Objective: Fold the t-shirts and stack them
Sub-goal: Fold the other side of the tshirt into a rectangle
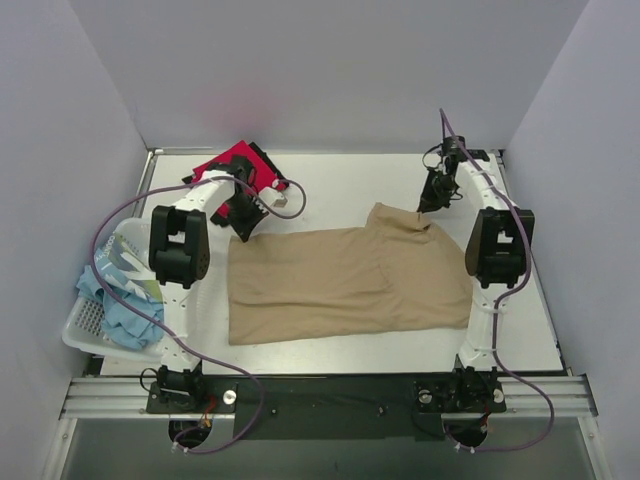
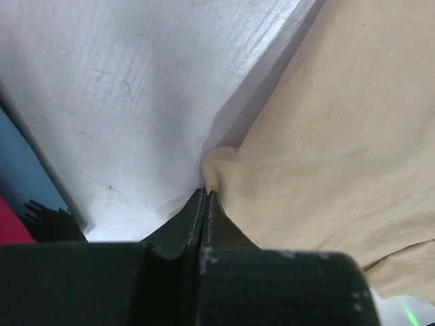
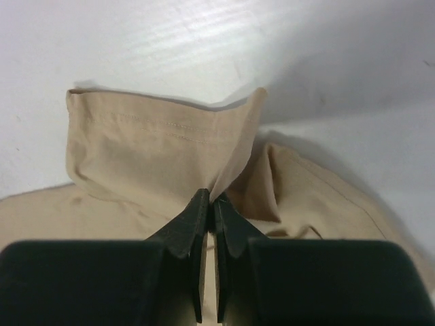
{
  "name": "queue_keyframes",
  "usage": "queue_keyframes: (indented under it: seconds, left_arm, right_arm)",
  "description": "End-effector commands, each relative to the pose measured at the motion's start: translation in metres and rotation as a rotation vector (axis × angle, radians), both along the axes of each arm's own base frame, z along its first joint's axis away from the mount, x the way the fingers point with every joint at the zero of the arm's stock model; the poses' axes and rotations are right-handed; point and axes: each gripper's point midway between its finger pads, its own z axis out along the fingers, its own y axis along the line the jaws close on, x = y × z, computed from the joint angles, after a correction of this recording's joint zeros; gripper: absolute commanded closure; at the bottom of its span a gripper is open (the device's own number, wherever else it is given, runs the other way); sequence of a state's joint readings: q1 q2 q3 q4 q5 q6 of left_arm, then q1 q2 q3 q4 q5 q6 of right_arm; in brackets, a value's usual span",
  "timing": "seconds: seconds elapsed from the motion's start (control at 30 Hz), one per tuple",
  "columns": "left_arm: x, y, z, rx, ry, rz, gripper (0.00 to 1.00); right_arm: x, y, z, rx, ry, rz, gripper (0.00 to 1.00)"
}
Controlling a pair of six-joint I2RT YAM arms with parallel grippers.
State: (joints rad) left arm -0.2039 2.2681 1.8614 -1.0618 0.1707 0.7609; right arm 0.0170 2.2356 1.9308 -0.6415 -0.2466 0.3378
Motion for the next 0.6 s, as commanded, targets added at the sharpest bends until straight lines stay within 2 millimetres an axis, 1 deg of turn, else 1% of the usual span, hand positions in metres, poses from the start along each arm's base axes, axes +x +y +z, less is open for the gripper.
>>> queue_keyframes:
  seconds: [0.0, 0.03, 0.07, 0.1, 0.13, 0.17, 0.2, 0.23, 0.27, 0.3, 0.33, 0.37, 0.4, 0.43, 0.47, 0.5, 0.53, 0.57]
  left_arm:
    - [0.012, -0.01, 0.07, -0.06, -0.192, 0.038, 1.0]
    - [0.013, -0.009, 0.076, -0.053, -0.217, 0.041, 1.0]
    - [0.009, -0.008, 0.089, -0.046, -0.248, 0.04, 1.0]
    - [0.007, -0.007, 0.096, -0.046, -0.259, 0.042, 1.0]
    - [0.0, -0.005, 0.107, -0.052, -0.276, 0.045, 1.0]
    - [-0.011, -0.002, 0.104, -0.048, -0.256, 0.052, 1.0]
    - [-0.018, -0.002, 0.114, -0.056, -0.274, 0.048, 1.0]
    - [-0.033, -0.001, 0.106, -0.049, -0.24, 0.042, 1.0]
    - [-0.043, 0.001, 0.112, -0.052, -0.251, 0.028, 1.0]
    - [-0.057, 0.002, 0.101, -0.041, -0.216, 0.014, 1.0]
    - [-0.064, 0.004, 0.105, -0.036, -0.232, -0.007, 1.0]
    - [-0.076, 0.006, 0.095, -0.027, -0.203, -0.016, 1.0]
    - [-0.082, 0.008, 0.096, -0.025, -0.21, -0.029, 1.0]
    - [-0.095, 0.009, 0.084, -0.016, -0.175, -0.04, 1.0]
    - [-0.098, 0.009, 0.083, -0.015, -0.179, -0.058, 1.0]
    - [-0.109, 0.01, 0.071, 0.004, -0.151, -0.081, 1.0]
    - [-0.11, 0.01, 0.069, 0.007, -0.162, -0.101, 1.0]
    - [-0.121, 0.009, 0.059, 0.017, -0.138, -0.124, 1.0]
  right_arm:
    - [-0.042, -0.035, 0.049, 0.016, -0.028, -0.052, 1.0]
    - [-0.05, -0.039, 0.049, -0.003, -0.025, -0.045, 1.0]
    - [-0.066, -0.041, 0.05, -0.011, -0.013, -0.042, 1.0]
    - [-0.083, -0.042, 0.039, -0.023, 0.028, -0.037, 1.0]
    - [-0.092, -0.044, 0.048, -0.029, 0.013, -0.036, 1.0]
    - [-0.107, -0.045, 0.048, -0.037, 0.023, -0.039, 1.0]
    - [-0.116, -0.047, 0.045, -0.042, 0.038, -0.049, 1.0]
    - [-0.132, -0.05, 0.043, -0.055, 0.054, -0.068, 1.0]
    - [-0.14, -0.054, 0.042, -0.06, 0.064, -0.095, 1.0]
    - [-0.155, -0.057, 0.042, -0.066, 0.076, -0.114, 1.0]
    - [-0.162, -0.062, 0.041, -0.065, 0.082, -0.145, 1.0]
    - [-0.176, -0.063, 0.04, -0.069, 0.09, -0.159, 1.0]
    - [-0.182, -0.068, 0.04, -0.079, 0.091, -0.18, 1.0]
    - [-0.193, -0.066, 0.035, -0.08, 0.106, -0.18, 1.0]
    - [-0.196, -0.062, 0.032, -0.062, 0.108, -0.177, 1.0]
    - [-0.204, -0.057, 0.023, -0.047, 0.129, -0.177, 1.0]
    - [-0.204, -0.051, 0.018, -0.014, 0.128, -0.18, 1.0]
    - [-0.211, -0.047, 0.009, -0.004, 0.158, -0.183, 1.0]
